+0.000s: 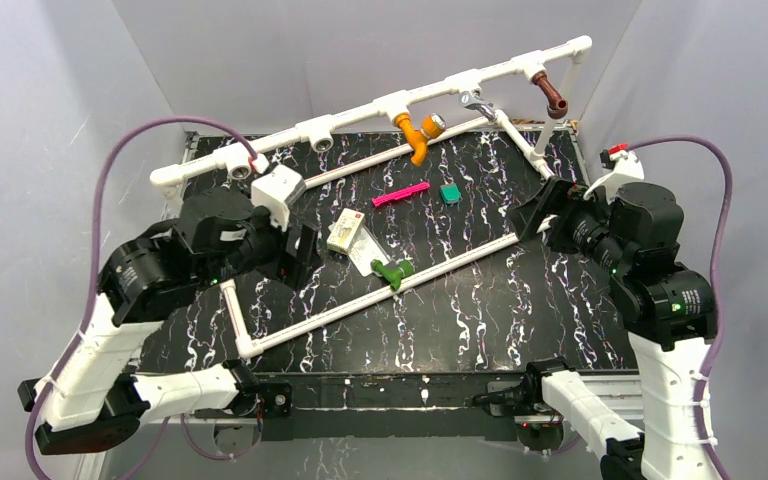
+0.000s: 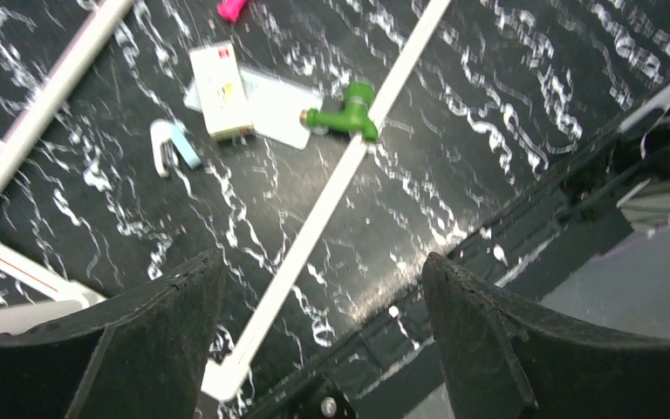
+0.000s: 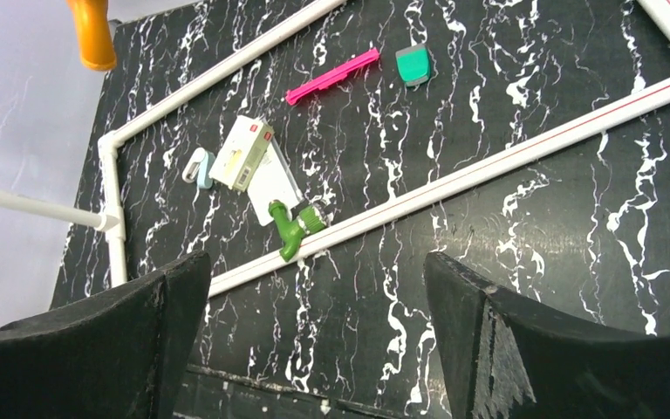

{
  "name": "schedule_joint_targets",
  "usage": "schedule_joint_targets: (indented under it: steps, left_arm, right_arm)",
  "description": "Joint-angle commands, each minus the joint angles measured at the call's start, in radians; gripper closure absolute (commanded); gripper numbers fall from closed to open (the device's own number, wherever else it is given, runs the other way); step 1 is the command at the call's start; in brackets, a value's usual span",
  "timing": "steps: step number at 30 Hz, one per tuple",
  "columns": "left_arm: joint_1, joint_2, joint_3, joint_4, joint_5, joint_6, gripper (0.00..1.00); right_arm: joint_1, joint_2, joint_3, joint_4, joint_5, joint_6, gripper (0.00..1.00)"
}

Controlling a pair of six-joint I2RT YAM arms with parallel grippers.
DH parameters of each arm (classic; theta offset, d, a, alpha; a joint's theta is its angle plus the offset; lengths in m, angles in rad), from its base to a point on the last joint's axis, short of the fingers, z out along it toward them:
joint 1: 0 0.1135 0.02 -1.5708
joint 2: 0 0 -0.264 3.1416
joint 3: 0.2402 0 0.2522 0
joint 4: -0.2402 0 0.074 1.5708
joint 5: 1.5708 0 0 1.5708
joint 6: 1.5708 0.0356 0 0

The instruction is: Install the water faucets

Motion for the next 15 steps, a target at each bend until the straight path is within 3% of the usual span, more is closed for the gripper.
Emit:
schedule_joint_targets:
  steps: [1,15]
  left_arm:
    - [-0.004,-0.038,-0.122,0.023,0.051,-0.053,0.19]
    - [-0.004,-0.254,-0.351,0.244,-0.009,-0.182,0.19]
  right_arm:
    - [0.002,-0.005,0.004,-0.019,-0.063,-0.008,0.01]
    - [0.002,-0.034,-0.181,0.032,-0.287,-0.013,0.05]
